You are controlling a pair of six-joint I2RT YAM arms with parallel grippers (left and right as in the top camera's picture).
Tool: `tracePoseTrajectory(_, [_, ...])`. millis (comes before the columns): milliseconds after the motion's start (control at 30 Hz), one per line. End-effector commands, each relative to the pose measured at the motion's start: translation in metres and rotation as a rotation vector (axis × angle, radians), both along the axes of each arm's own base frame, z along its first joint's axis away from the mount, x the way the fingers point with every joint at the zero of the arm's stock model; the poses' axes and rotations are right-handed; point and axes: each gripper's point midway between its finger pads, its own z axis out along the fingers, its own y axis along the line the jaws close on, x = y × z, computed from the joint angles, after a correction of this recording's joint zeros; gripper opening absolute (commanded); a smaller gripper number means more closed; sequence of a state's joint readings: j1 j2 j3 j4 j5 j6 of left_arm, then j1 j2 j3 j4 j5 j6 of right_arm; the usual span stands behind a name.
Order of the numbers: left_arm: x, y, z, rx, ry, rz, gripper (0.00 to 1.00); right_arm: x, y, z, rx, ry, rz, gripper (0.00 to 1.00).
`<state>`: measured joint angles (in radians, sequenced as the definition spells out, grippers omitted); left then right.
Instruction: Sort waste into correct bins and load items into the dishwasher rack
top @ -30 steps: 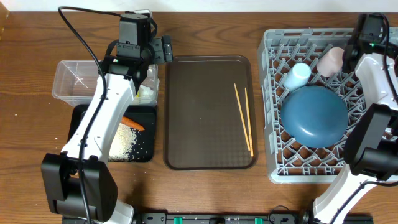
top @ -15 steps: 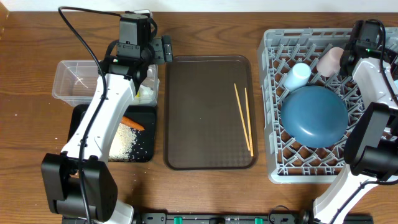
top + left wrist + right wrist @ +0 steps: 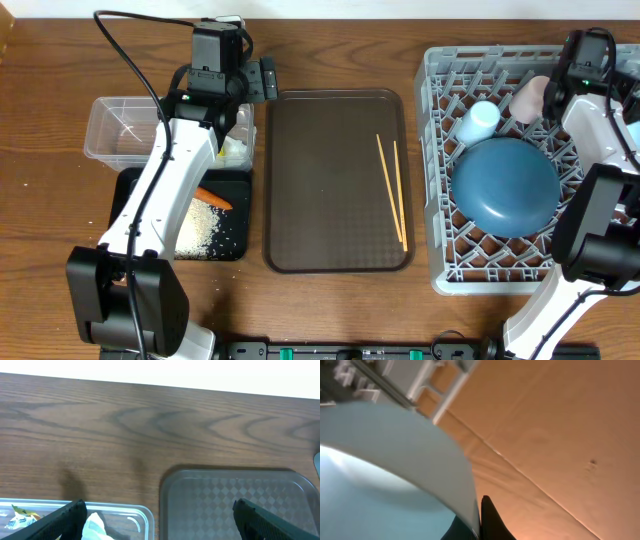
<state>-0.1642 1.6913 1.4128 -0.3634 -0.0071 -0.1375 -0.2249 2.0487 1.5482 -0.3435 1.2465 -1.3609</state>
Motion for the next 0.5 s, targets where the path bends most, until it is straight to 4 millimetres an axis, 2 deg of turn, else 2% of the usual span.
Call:
tracePoseTrajectory(0, [0.000,0.002,-0.003,0.001,0.007,0.014,0.94,-0.008,-0.004,0.020,-0.080,0.135,-0.032,0.01])
tracePoseTrajectory(133, [0.000,0.002,-0.003,0.001,0.007,0.014,0.94,-0.014,-0.011,0.033,-0.126,0.175,-0.078,0.01])
tracePoseTrajectory(467, [0.000,0.002,-0.003,0.001,0.007,0.014,0.94,-0.021,-0.020,0.034,-0.126,0.176,-0.103,0.01])
